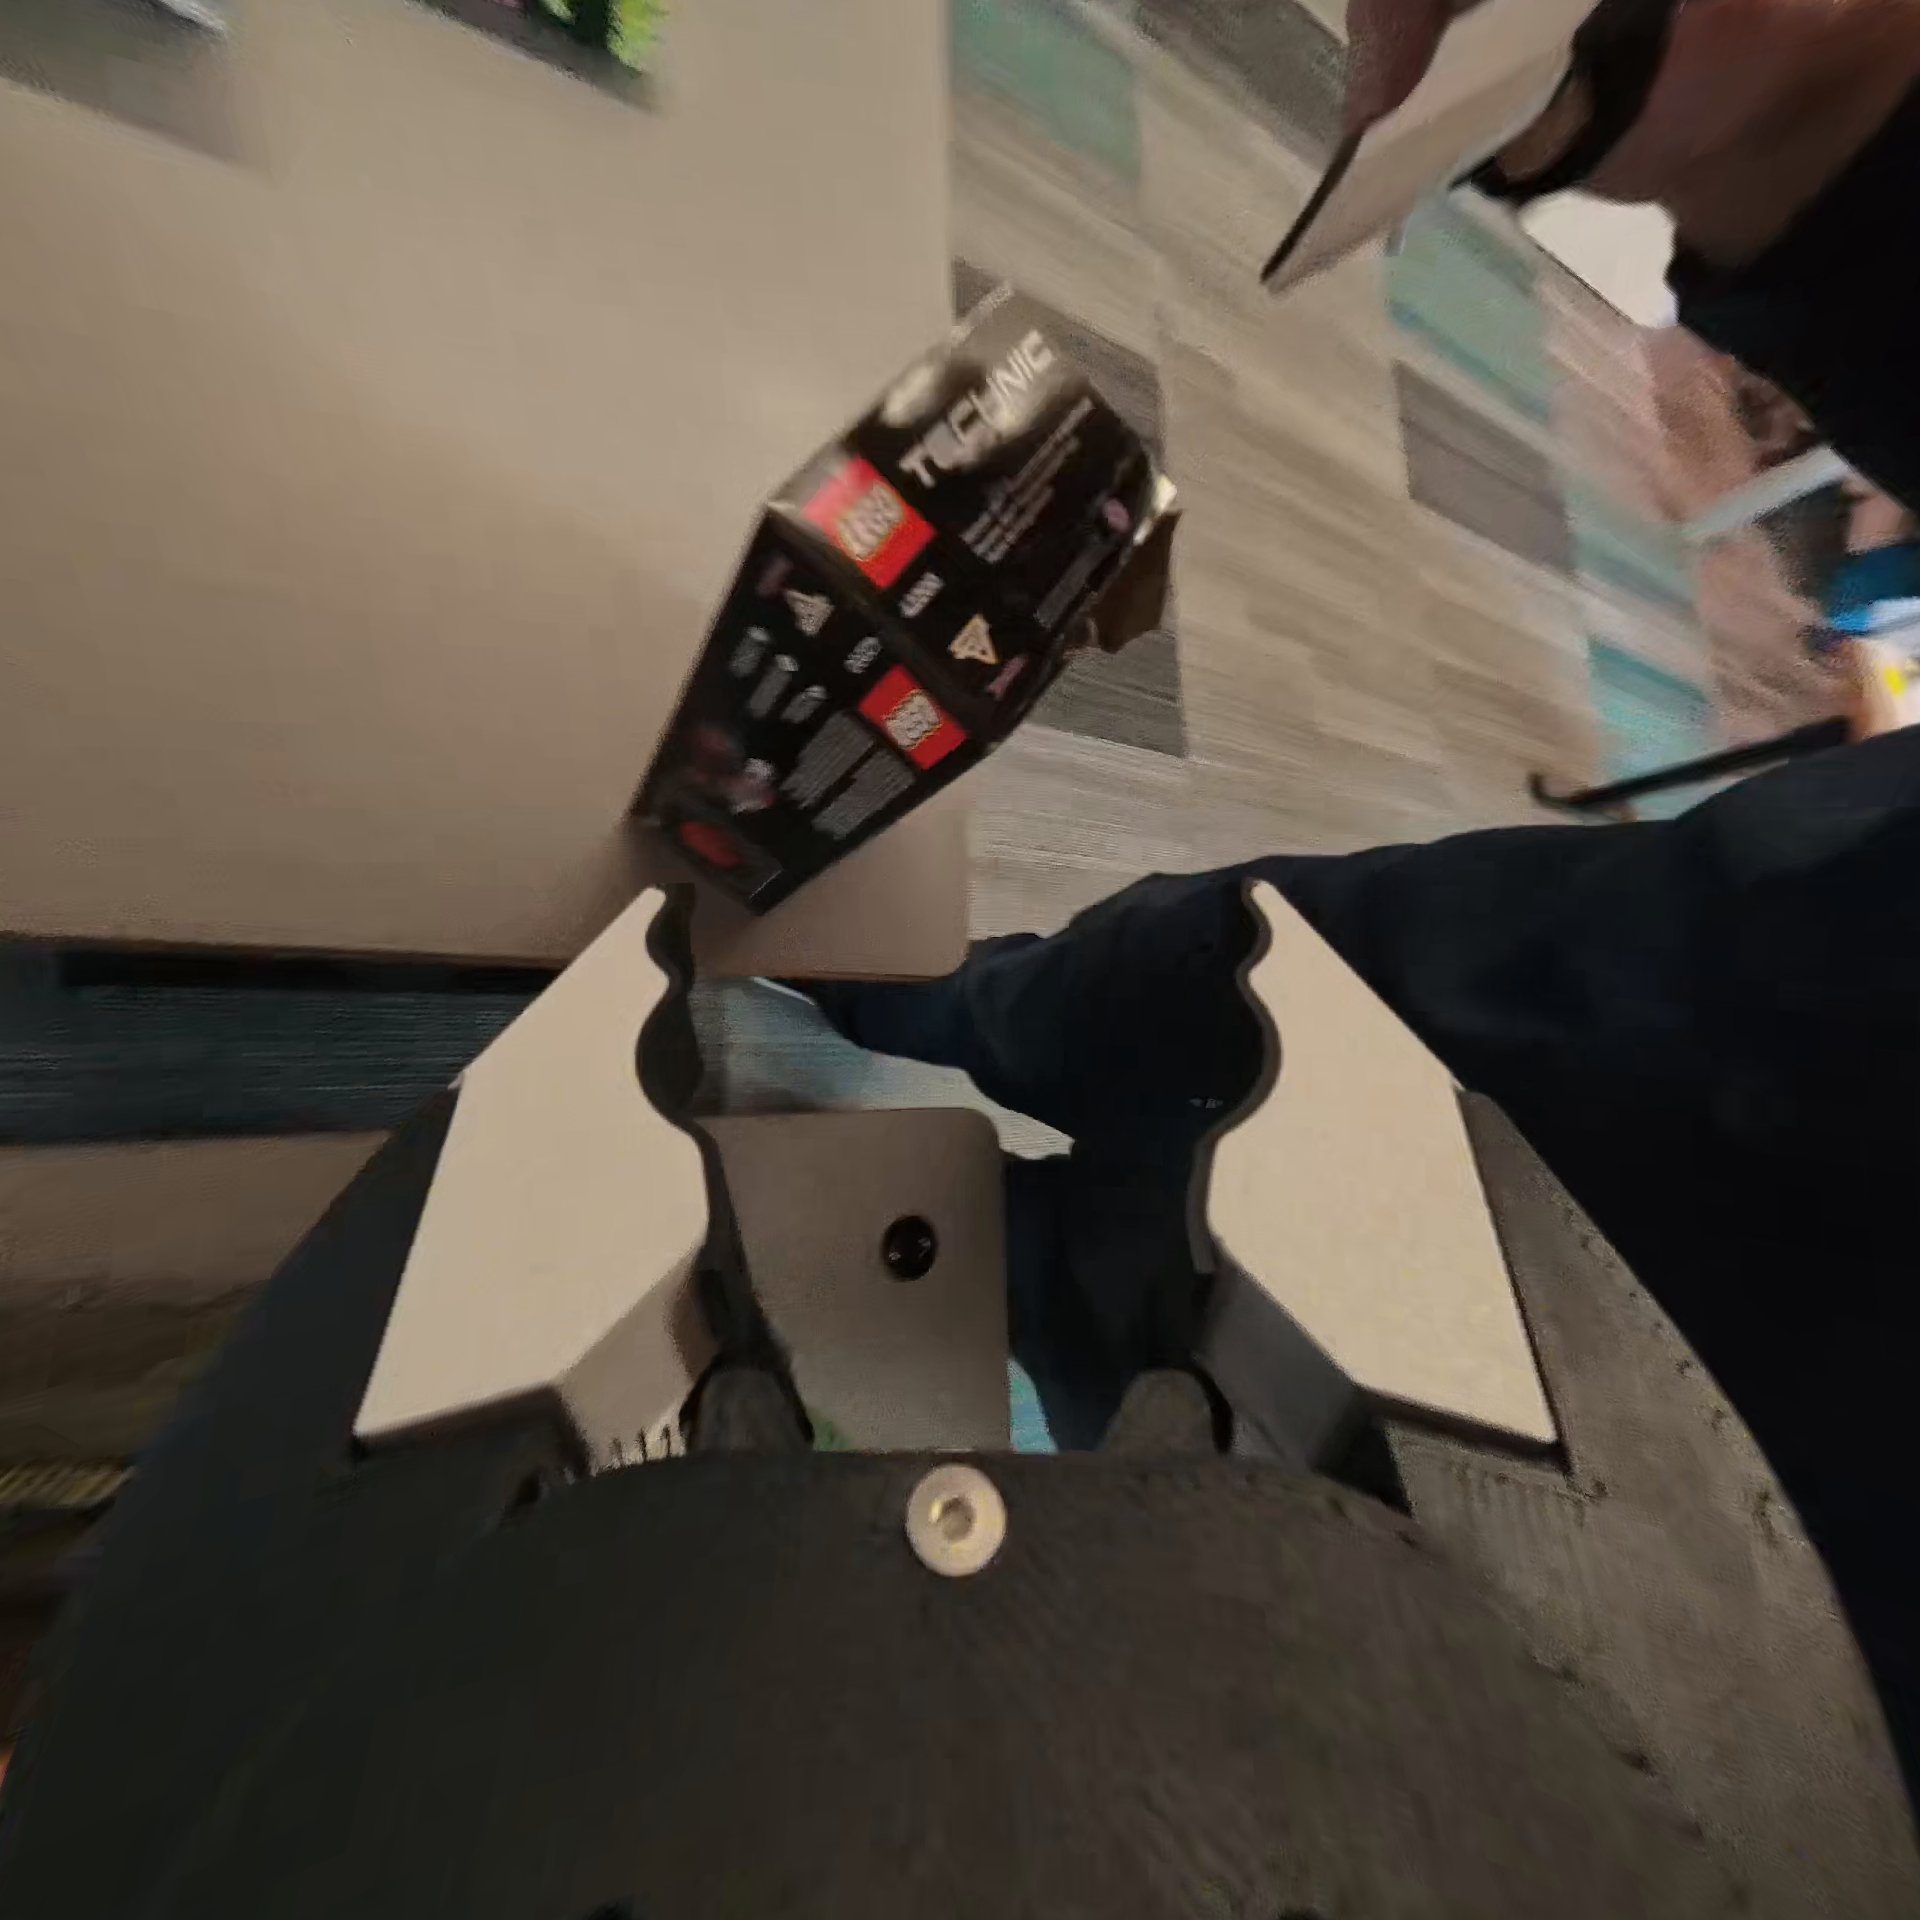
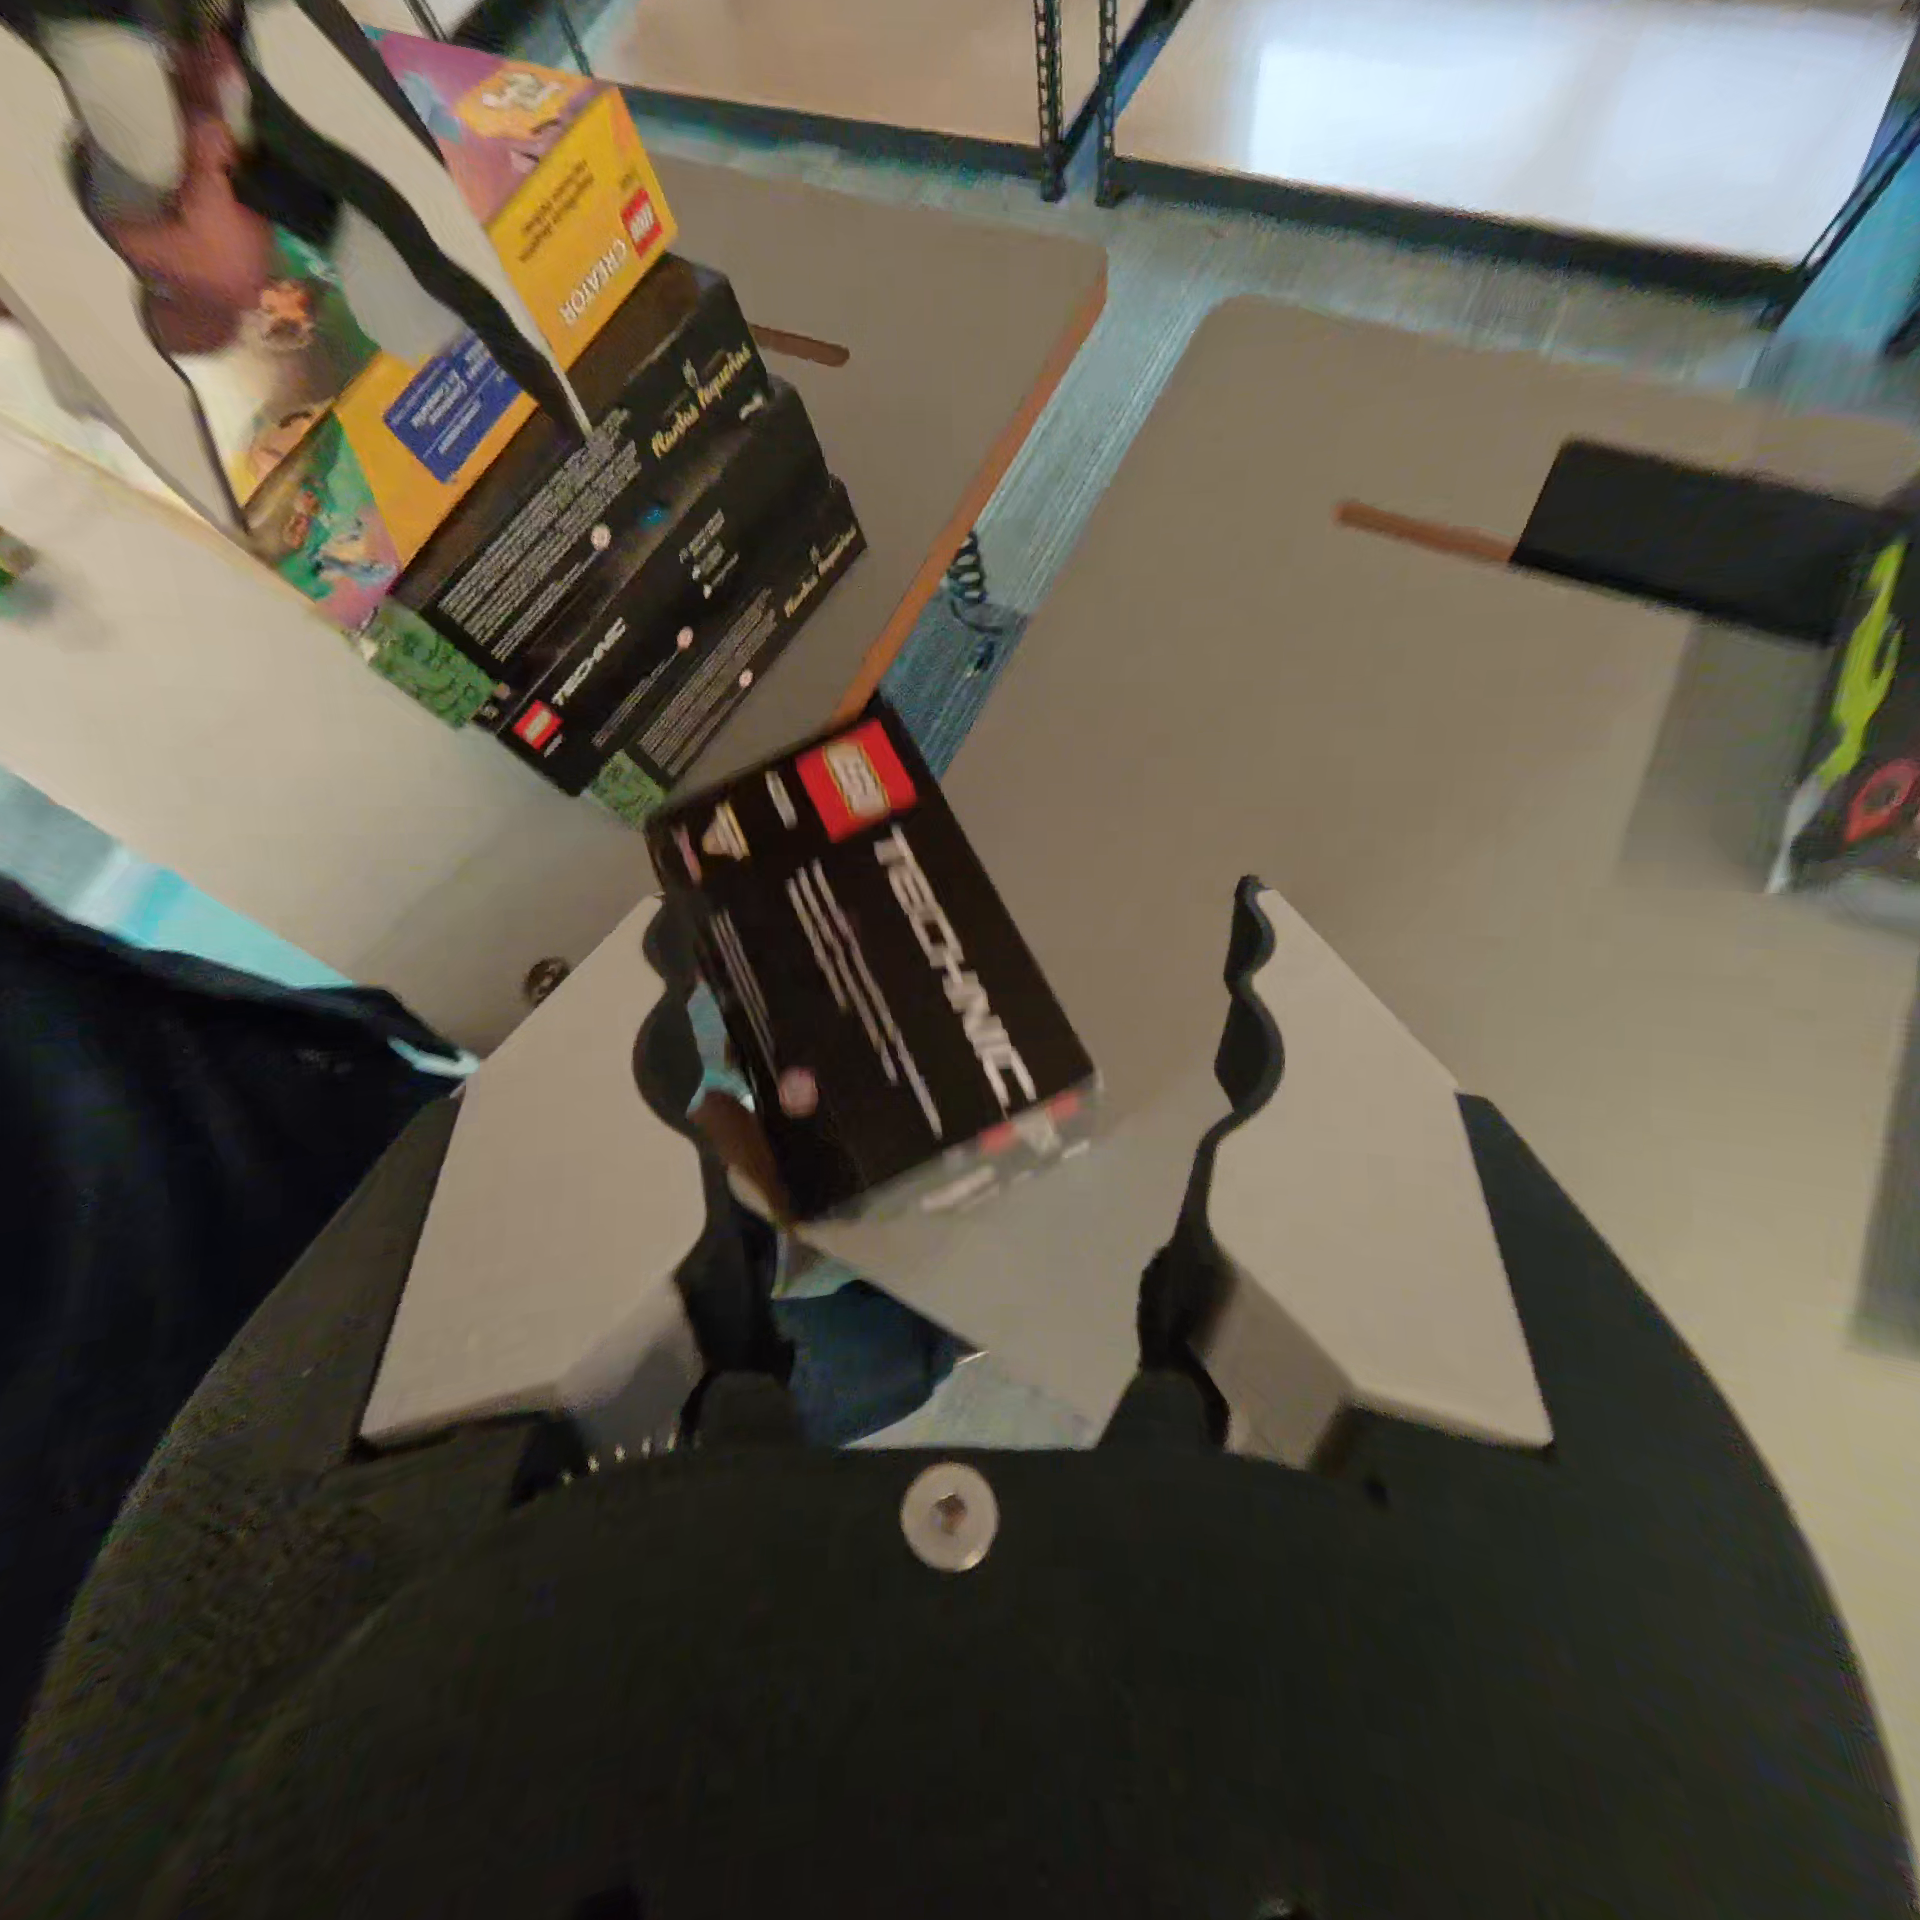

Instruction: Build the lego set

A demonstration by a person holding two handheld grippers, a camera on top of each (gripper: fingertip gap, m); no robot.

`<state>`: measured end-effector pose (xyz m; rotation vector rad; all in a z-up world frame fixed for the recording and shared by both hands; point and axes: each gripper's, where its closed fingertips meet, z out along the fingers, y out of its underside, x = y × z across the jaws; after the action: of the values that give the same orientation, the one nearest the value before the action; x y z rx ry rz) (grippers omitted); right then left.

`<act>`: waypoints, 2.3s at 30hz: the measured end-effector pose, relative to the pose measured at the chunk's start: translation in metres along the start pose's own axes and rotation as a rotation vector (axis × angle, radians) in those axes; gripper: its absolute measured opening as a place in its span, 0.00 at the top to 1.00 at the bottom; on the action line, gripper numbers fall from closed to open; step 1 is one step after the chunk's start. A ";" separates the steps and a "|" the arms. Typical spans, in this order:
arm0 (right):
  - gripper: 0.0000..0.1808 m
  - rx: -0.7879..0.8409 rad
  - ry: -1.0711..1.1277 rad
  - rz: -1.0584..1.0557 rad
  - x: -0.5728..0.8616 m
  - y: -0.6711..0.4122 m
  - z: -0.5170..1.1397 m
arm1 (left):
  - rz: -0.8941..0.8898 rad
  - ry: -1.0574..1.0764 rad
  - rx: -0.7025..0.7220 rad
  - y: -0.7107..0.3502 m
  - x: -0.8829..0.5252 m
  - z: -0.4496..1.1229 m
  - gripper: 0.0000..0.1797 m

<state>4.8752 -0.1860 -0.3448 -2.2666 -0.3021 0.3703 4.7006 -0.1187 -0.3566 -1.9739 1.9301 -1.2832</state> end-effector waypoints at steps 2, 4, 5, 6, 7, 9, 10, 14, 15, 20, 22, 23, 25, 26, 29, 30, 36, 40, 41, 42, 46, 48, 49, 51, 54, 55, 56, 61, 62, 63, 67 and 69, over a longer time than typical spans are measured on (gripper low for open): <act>0.41 -0.005 -0.035 0.074 0.014 0.036 -0.011 | -0.003 0.049 -0.074 0.013 0.003 0.046 0.43; 0.42 -0.038 -0.081 0.161 0.020 0.073 -0.010 | -0.027 0.075 -0.113 0.025 0.002 0.083 0.44; 0.42 -0.061 -0.109 0.189 0.017 0.087 -0.006 | -0.047 0.100 -0.106 0.028 0.004 0.098 0.44; 0.44 -0.089 -0.129 0.207 0.013 0.099 0.000 | -0.067 0.108 -0.102 0.031 0.003 0.111 0.45; 0.42 -0.134 -0.145 0.208 0.008 0.113 0.009 | -0.097 0.102 -0.124 0.038 -0.002 0.123 0.44; 0.39 -0.207 -0.169 0.182 -0.001 0.139 0.031 | -0.113 0.100 -0.187 0.051 -0.006 0.142 0.43; 0.39 -0.212 -0.184 0.176 -0.004 0.146 0.044 | -0.109 0.087 -0.202 0.055 -0.010 0.151 0.43; 0.38 -0.106 -0.253 0.198 -0.019 0.138 0.087 | -0.070 0.051 -0.229 0.057 -0.017 0.174 0.37; 0.39 -0.105 -0.254 0.192 -0.018 0.136 0.091 | -0.049 0.008 -0.254 0.059 -0.025 0.176 0.36; 0.38 -0.164 -0.151 0.109 0.010 0.125 0.106 | -0.059 -0.041 -0.264 0.048 -0.038 0.182 0.47; 0.36 -0.168 -0.132 0.085 0.024 0.115 0.115 | -0.011 -0.062 -0.271 0.045 -0.043 0.187 0.51; 0.33 -0.178 -0.124 0.058 0.029 0.111 0.120 | -0.016 -0.048 -0.263 0.043 -0.043 0.189 0.54; 0.30 -0.200 -0.148 0.026 0.036 0.106 0.125 | -0.049 -0.031 -0.237 0.039 -0.047 0.189 0.57; 0.33 -0.197 -0.168 0.026 0.039 0.103 0.124 | -0.061 -0.016 -0.236 0.039 -0.047 0.186 0.55; 0.34 -0.154 -0.243 -0.002 0.046 0.100 0.107 | -0.168 0.056 -0.242 0.042 -0.040 0.166 0.48; 0.34 -0.127 -0.269 -0.003 0.051 0.098 0.097 | -0.217 0.067 -0.240 0.043 -0.040 0.155 0.45; 0.35 0.128 -0.310 0.099 0.172 0.077 0.016 | -0.410 -0.306 -0.017 -0.040 -0.080 0.058 0.59; 0.39 0.092 -0.112 0.203 0.346 0.103 -0.009 | -0.323 -0.389 0.142 -0.187 -0.074 0.072 0.52; 0.40 0.047 -0.044 0.224 0.391 0.114 -0.010 | -0.315 -0.361 0.149 -0.221 -0.070 0.094 0.49; 0.39 -0.010 0.011 0.230 0.432 0.126 -0.010 | -0.320 -0.340 0.123 -0.247 -0.068 0.121 0.46; 0.38 -0.142 0.175 0.248 0.555 0.153 0.003 | -0.283 -0.290 -0.008 -0.312 -0.062 0.244 0.36; 0.44 -0.246 0.234 0.325 0.596 0.179 0.018 | -0.295 -0.212 -0.006 -0.331 -0.059 0.307 0.36; 0.44 -0.267 0.214 0.355 0.604 0.189 0.028 | -0.314 -0.185 -0.008 -0.333 -0.065 0.337 0.36; 0.41 -0.348 0.203 0.406 0.611 0.213 0.042 | -0.399 -0.121 -0.072 -0.317 -0.082 0.396 0.34; 0.40 -0.417 0.128 0.414 0.594 0.233 0.056 | -0.573 -0.039 -0.038 -0.302 -0.119 0.458 0.38; 0.44 -0.413 0.105 0.407 0.586 0.233 0.057 | -0.618 -0.030 -0.045 -0.296 -0.131 0.473 0.37; 0.49 -0.418 0.067 0.409 0.574 0.234 0.057 | -0.668 -0.025 -0.027 -0.292 -0.144 0.485 0.35; 0.58 -0.402 -0.114 0.436 0.496 0.249 0.066 | -0.894 0.104 0.134 -0.284 -0.182 0.507 0.62; 0.57 -0.395 -0.136 0.447 0.481 0.252 0.068 | -0.917 0.142 0.161 -0.281 -0.181 0.508 0.65; 0.56 -0.387 -0.159 0.463 0.467 0.255 0.070 | -0.931 0.181 0.214 -0.283 -0.180 0.507 0.64; 0.58 -0.336 -0.177 0.477 0.431 0.260 0.073 | -0.830 0.167 0.173 -0.254 -0.160 0.512 0.77; 0.59 -0.343 -0.190 0.489 0.420 0.263 0.071 | -0.819 0.118 0.184 -0.250 -0.154 0.506 0.72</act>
<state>5.2651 -0.1685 -0.6582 -2.6378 0.1123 0.8443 5.2262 -0.1760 -0.6064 -2.7352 0.9583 -1.6703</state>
